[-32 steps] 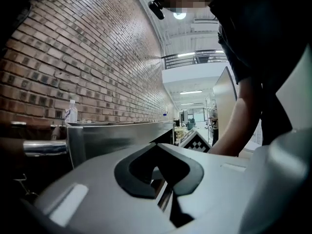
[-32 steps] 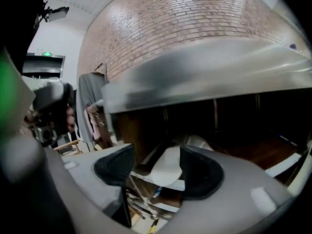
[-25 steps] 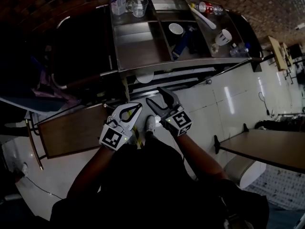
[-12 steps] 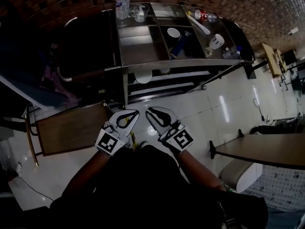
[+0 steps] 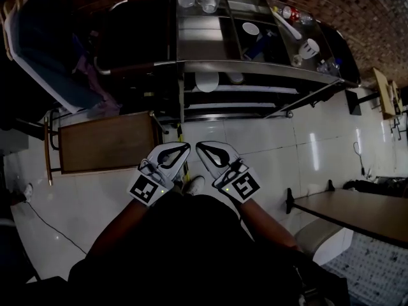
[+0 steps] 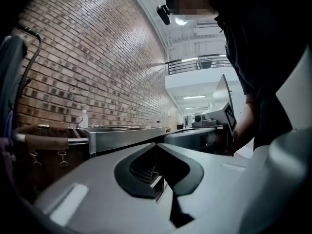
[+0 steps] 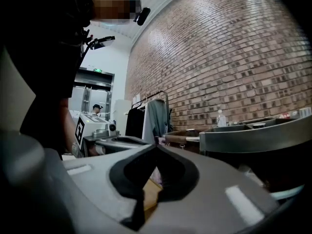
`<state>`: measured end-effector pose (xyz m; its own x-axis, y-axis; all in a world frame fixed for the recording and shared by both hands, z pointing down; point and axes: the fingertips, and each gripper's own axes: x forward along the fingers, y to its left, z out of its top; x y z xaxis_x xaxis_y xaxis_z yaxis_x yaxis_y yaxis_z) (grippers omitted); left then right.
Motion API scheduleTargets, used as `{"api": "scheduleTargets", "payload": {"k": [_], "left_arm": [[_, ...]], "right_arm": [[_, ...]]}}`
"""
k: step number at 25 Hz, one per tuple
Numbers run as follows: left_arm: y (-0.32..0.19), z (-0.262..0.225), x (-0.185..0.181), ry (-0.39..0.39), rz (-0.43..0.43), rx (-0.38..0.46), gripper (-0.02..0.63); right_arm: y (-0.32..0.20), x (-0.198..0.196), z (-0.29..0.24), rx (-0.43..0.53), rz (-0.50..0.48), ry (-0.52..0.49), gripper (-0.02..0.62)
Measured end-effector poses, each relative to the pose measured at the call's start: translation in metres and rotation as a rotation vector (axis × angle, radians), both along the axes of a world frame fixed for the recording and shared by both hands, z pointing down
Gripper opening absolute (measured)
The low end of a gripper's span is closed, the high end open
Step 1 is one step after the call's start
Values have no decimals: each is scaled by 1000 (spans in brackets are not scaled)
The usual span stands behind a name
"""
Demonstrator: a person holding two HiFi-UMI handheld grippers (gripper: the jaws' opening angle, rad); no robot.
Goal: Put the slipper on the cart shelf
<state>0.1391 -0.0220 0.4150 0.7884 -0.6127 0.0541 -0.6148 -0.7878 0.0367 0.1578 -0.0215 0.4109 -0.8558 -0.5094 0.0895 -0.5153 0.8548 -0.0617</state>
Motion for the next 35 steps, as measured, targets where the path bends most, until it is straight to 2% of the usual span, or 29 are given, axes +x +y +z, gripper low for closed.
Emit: {"api": "scheduleTargets", "payload": {"k": [8, 17, 24, 28, 32, 35], "left_arm": [[44, 5, -37, -35, -116, -32, 2], [74, 7, -103, -37, -181, -26, 0], [83, 11, -184, -31, -148, -33, 2], [80, 10, -239, 5, -111, -23, 2], [75, 24, -304, -58, -76, 22, 0], [73, 23, -339, -27, -81, -7, 2]], "right_arm": [[36, -28, 4, -1, -68, 4, 1], [67, -96, 0, -21, -157, -33, 3], [75, -176, 2, -60, -129, -28, 3], [73, -230, 4, -73, -80, -21, 3], [69, -284, 12, -85, -46, -21, 3], [69, -314, 14, -80, -35, -27, 3]]}}
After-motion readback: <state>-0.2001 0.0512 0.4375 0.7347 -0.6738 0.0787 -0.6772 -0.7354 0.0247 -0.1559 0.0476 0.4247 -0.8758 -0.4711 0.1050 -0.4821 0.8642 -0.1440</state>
